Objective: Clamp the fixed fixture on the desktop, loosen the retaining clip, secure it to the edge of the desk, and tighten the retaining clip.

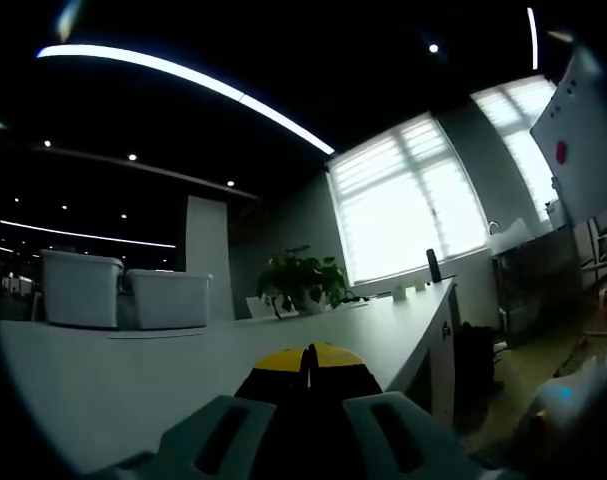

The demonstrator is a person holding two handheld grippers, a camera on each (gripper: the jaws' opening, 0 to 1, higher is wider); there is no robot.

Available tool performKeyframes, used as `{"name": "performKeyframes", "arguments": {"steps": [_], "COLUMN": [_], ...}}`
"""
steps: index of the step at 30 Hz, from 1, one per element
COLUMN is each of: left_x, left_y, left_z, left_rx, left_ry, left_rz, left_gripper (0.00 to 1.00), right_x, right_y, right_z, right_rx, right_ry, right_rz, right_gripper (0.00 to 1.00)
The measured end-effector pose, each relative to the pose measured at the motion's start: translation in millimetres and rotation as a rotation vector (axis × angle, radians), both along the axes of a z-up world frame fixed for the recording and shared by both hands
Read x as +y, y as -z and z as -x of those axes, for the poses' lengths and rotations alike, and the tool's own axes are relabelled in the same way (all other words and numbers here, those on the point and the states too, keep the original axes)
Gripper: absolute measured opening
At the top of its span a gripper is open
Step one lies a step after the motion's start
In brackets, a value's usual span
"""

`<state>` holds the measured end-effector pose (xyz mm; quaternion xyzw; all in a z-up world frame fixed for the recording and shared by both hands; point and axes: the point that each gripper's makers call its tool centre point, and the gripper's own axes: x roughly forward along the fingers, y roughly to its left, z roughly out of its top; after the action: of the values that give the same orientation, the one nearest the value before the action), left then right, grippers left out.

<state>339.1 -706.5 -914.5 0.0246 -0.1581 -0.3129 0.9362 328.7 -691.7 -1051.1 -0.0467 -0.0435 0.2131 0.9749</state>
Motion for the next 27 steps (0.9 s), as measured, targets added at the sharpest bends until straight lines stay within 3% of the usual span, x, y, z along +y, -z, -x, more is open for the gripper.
{"name": "performKeyframes", "arguments": {"steps": [5,11,15,18,19,20,24,27], "left_x": [0,0,0,-1,-1,-1,-1,0], "left_y": [0.1,0.7,1.0,1.0,1.2,1.3,1.1,0.9], "left_z": [-0.5,-1.3,-1.5,-1.5,-1.6,-1.4,-1.1,-0.7], "left_rx": [0.000,-0.002,-0.004,-0.005,-0.004,-0.001,-0.002,-0.001], "left_ry": [0.001,0.002,0.003,0.002,0.002,0.003,0.003,0.003], "left_rz": [-0.001,-0.002,-0.004,-0.004,-0.002,0.001,-0.001,-0.002], "left_gripper": [0.01,0.01,0.01,0.01,0.01,0.01,0.01,0.01], "right_x": [0,-3,1,-1,1,1,-5,-6], "right_y": [-0.7,-1.2,-2.0,2.7,5.4,14.1,8.4,11.0], "right_z": [-3,-6,-7,-11,-11,-15,-23,-23], "right_rx": [0.003,-0.014,-0.041,-0.072,-0.062,-0.009,0.009,0.011], "right_ry": [0.003,-0.024,-0.114,-0.194,-0.241,-0.286,-0.309,-0.295], "right_rz": [-0.022,-0.010,0.005,0.079,0.070,0.071,-0.005,0.017], "right_gripper": [0.25,0.24,0.24,0.17,0.13,0.02,0.02,0.06]}}
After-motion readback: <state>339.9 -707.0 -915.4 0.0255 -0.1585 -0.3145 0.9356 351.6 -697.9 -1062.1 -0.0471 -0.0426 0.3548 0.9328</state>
